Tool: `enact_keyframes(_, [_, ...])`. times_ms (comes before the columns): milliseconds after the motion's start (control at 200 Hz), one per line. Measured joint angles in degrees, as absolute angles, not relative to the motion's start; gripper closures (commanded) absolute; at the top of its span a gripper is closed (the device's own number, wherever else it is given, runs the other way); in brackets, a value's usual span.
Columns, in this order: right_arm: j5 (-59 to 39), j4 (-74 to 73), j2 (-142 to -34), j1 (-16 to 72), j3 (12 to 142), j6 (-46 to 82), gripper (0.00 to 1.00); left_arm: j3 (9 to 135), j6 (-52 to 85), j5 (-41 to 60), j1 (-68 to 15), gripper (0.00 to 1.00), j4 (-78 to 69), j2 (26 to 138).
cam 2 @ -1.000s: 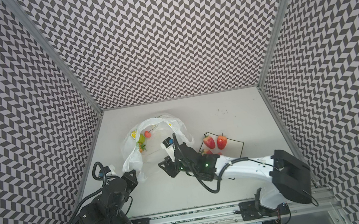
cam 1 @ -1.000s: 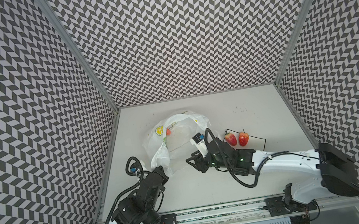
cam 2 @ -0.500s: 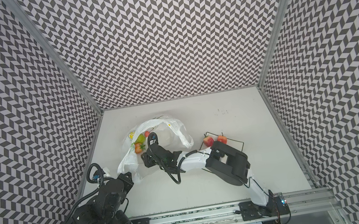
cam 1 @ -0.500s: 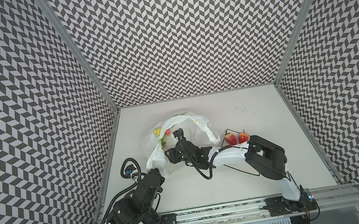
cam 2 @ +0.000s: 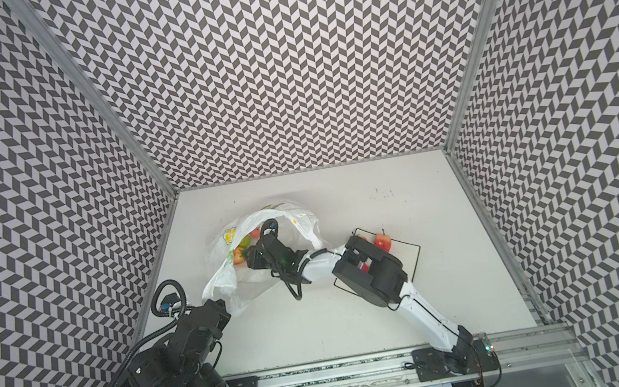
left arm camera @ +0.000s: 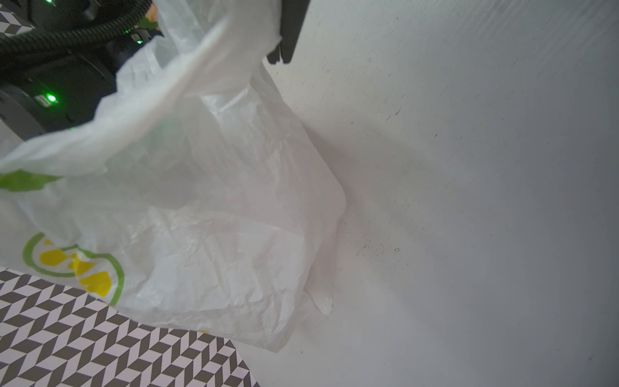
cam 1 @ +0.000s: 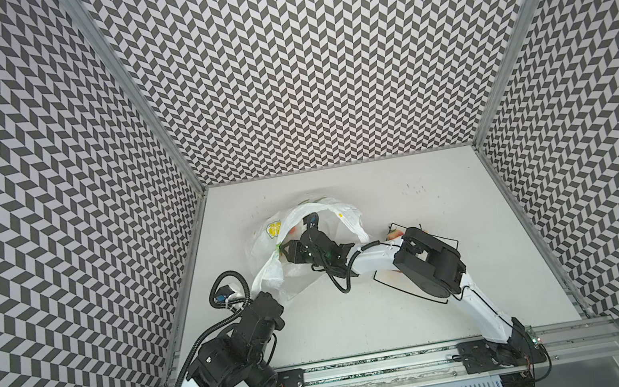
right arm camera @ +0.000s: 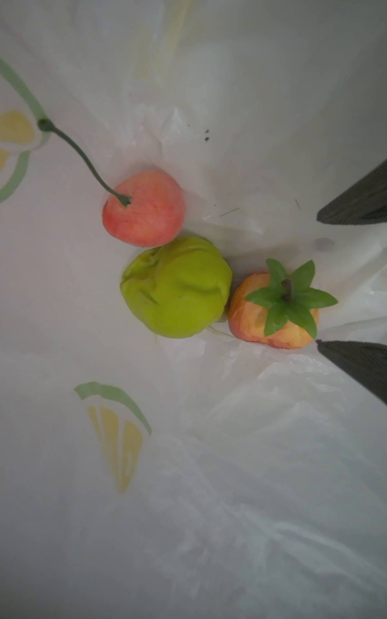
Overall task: Take the fake fruits out of the plastic bag
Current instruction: 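Move the open right gripper back into the bag opening, then lower the right gripper onto the yellow-red strawberry and grasp its leaves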
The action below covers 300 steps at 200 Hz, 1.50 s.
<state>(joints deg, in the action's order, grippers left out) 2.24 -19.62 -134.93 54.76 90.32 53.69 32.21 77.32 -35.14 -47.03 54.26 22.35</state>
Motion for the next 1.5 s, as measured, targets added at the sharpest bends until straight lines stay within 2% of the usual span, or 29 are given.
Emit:
enact_keyframes(130, [0.03, -19.97, -136.92, 54.19, 92.4, 55.33, 0.55, 32.21, 77.25, -35.14, -47.03, 1.0, 54.15, 22.37])
enact_keyframes(406, [-4.19, -21.43, -140.68, 54.17, 96.68, 58.11, 0.56, 32.21, 76.93, -35.11, -47.03, 1.0, 54.02, 22.44])
enact_keyframes(641, [-5.48, -21.69, -143.68, 54.17, 99.68, 59.75, 0.62, 32.21, 76.58, -35.07, -47.03, 1.0, 53.58, 22.44])
enact_keyframes(736, [-5.65, -21.96, -144.22, 54.11, 100.57, 60.18, 0.68, 32.21, 76.58, -35.05, -47.03, 1.0, 53.58, 22.44])
enact_keyframes(851, [-5.76, -22.55, -144.49, 53.76, 101.34, 60.73, 0.81, 32.21, 76.55, -35.05, -47.03, 1.0, 53.58, 22.44])
enact_keyframes(981, [-5.96, -23.14, -144.49, 53.43, 101.41, 60.97, 0.9, 32.16, 76.58, -35.0, -47.03, 1.0, 53.54, 22.44])
enact_keyframes(1242, [-8.03, -24.93, -143.09, 53.43, 96.73, 60.42, 0.95, 31.4, 76.58, -34.65, -47.03, 1.0, 52.31, 22.44])
enact_keyframes(1502, [-9.04, -26.28, -133.71, 53.45, 87.44, 59.27, 1.0, 30.65, 76.4, -34.68, -47.03, 1.0, 50.98, 22.39])
